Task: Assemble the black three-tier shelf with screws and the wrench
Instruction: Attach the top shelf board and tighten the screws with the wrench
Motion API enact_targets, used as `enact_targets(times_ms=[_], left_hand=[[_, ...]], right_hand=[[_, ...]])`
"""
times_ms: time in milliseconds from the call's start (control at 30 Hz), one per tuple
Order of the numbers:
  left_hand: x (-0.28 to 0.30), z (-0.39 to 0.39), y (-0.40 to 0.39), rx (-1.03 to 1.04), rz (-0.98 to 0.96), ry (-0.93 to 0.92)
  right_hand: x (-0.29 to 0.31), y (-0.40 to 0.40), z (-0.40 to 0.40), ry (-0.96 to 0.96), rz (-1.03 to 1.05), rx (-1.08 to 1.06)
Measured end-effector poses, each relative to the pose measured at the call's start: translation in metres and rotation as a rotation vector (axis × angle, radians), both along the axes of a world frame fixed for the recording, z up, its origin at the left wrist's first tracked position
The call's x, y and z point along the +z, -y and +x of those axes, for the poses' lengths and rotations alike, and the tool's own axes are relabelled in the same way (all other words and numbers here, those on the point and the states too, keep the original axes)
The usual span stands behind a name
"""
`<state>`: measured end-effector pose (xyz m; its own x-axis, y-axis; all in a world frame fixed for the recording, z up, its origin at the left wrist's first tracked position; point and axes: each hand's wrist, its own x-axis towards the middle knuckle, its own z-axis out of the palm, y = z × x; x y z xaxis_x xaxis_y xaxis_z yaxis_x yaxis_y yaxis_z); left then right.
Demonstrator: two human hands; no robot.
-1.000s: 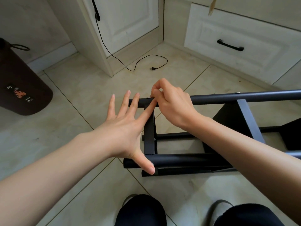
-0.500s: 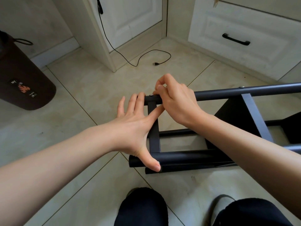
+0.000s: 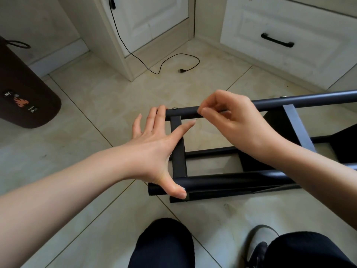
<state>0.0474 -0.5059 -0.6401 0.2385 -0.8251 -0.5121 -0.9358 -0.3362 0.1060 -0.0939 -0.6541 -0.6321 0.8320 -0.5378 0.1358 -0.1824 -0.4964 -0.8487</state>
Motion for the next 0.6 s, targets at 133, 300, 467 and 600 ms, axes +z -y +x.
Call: enact_targets(times_ms=[133,300,467,600], left_hand=[[0.000,-0.001,-0.001,0.001,-0.003,-0.004],[0.001,0.000,-0.001,-0.001,0.000,0.005],[-0.001,0.000,-0.002,0.002,-0.040,0.000],[-0.003,0.000,-0.003,0.006,-0.053,-0.016]], right_hand=[[-0.004,0.005,-0.022,-0.127,0.124,0.171],[-0.011,0.016,-0.030,-0.289,0.431,0.228],[-0.017,0.028,-0.028,-0.453,0.809,0.267],[-0.022,0.035,-0.026,-0.504,0.990,0.340]])
